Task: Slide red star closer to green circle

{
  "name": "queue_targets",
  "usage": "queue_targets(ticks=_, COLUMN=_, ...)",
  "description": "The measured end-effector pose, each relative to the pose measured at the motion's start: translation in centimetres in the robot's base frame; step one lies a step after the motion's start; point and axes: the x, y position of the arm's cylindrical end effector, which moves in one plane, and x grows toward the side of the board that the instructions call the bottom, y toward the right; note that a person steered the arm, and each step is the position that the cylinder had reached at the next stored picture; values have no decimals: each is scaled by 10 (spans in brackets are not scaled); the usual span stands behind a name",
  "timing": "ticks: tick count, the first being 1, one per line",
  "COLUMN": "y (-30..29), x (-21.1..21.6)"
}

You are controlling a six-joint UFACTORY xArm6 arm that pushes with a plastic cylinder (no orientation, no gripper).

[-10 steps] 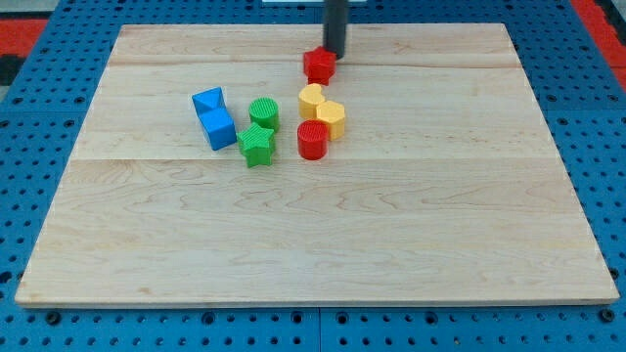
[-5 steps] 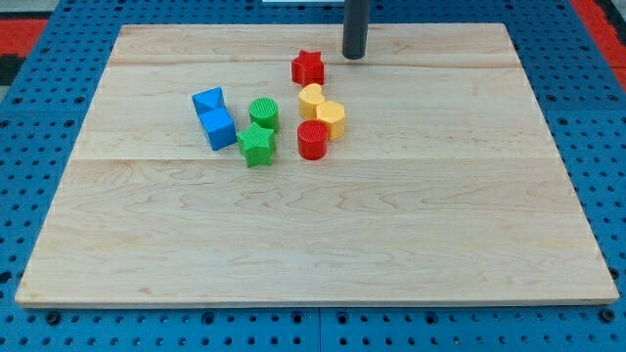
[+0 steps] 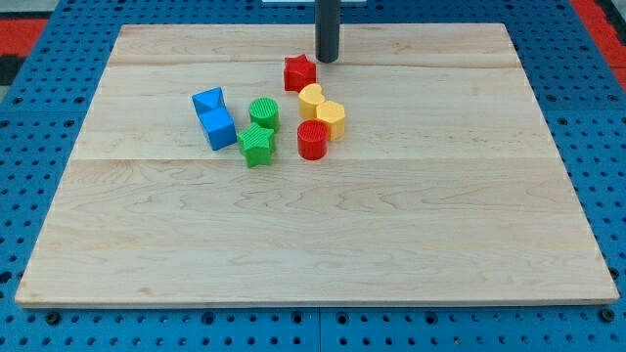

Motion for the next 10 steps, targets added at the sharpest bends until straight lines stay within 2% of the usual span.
queue_targets(ticks=3, y=-48, x=16)
queue_targets(ticks=10, y=-75, x=38)
